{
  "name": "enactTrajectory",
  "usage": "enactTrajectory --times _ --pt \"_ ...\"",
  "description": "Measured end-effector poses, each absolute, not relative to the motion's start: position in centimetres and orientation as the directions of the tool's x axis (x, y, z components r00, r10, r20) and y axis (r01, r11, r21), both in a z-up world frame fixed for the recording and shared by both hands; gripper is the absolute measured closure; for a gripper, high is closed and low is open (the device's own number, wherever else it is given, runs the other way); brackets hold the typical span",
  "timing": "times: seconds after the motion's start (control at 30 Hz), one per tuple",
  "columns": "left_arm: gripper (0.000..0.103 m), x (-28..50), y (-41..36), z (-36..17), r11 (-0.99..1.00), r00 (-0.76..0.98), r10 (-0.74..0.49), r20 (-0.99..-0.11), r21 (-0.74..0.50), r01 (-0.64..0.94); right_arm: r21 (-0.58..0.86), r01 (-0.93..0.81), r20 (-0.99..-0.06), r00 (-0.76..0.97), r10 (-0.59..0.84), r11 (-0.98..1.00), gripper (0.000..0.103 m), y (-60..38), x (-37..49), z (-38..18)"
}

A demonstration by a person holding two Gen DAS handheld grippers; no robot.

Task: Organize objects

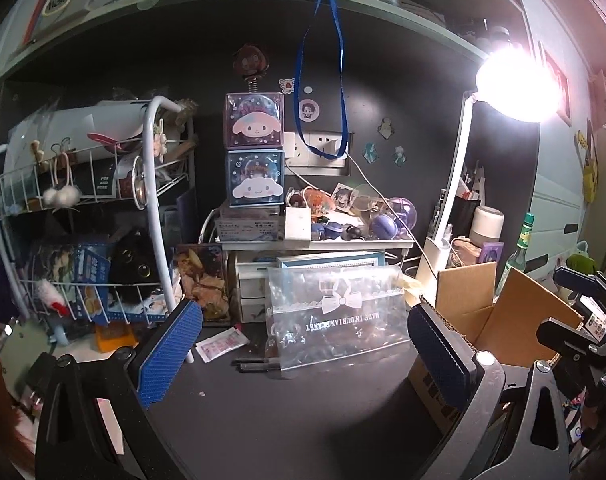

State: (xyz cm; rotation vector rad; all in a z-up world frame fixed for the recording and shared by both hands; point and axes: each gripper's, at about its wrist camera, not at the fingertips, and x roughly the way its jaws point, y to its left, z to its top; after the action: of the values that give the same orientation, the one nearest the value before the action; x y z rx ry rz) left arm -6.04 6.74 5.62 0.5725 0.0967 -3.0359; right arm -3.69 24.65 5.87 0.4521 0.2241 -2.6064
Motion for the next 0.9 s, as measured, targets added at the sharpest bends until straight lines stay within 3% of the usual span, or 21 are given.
enactTrajectory --times 0.9 --pt "0.000 -6.43 6.94 5.64 -0.997 -0.927 -0.008 -0.374 -0.066 0.035 -0.085 0.470 -0.361 -0.837 -0.412 -0.879 0.000 25.11 -3.51 5.93"
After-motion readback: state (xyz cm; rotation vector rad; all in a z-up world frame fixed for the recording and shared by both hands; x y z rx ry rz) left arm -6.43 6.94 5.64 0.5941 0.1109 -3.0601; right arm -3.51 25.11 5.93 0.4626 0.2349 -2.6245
